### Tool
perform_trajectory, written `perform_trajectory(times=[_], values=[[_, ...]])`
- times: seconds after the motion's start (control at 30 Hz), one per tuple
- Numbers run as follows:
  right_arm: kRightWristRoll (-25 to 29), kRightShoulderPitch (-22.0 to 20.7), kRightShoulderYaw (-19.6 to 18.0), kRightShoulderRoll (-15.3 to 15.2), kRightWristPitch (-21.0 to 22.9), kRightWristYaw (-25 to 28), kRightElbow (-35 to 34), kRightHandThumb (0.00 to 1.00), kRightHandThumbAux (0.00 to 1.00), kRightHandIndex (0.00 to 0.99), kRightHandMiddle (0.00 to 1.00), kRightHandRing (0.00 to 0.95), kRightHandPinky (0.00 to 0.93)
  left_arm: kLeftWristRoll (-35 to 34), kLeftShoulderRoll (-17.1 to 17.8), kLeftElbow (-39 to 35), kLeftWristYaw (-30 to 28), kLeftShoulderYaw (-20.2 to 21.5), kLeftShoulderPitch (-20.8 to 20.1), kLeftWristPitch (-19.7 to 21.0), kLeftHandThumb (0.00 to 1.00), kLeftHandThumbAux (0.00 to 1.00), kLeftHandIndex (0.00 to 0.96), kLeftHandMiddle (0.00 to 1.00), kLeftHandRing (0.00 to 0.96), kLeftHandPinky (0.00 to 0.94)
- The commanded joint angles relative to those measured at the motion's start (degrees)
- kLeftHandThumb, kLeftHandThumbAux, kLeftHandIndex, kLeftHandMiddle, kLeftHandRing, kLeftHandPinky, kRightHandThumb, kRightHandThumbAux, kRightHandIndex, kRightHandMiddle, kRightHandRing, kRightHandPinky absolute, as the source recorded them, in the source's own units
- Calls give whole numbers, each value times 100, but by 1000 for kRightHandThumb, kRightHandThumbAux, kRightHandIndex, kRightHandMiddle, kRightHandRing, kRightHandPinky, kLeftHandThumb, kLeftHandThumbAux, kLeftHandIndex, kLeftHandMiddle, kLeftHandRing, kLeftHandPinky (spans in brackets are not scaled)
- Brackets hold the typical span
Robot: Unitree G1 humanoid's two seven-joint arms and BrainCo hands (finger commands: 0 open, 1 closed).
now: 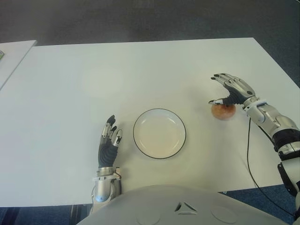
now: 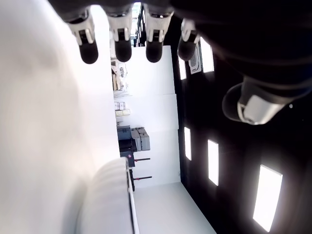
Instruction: Put the apples into the plate.
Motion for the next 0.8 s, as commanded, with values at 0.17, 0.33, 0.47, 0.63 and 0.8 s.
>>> perform_trajectory(times=[0.17, 0.33, 0.47, 0.63, 0.8], values=[[44, 425, -21, -61, -9, 121, -182, 361, 476, 26, 50, 22, 0, 54, 28, 194, -20, 58, -58, -25, 0, 436, 0, 0, 0, 3], [93, 565, -76, -94, 28, 169, -367, 360, 476, 23, 50, 23, 0, 87, 17, 233, 9, 85, -90, -50, 0, 440, 0, 0, 0, 8], [65, 680, -113, -93, 29, 77, -450, 342, 463, 24, 55, 31, 0, 94, 14, 261, 7, 99, -119, -37, 0, 444, 0, 0, 0, 9], [28, 773, -137, -63, 23, -25, -464, 323, 446, 28, 65, 43, 0, 76, 28, 288, -30, 99, -147, -43, 0, 442, 0, 0, 0, 4], [-28, 848, -122, -27, 42, -154, -445, 280, 427, 34, 78, 57, 0, 67, 39, 297, -42, 100, -162, -61, 0, 433, 0, 0, 0, 0]])
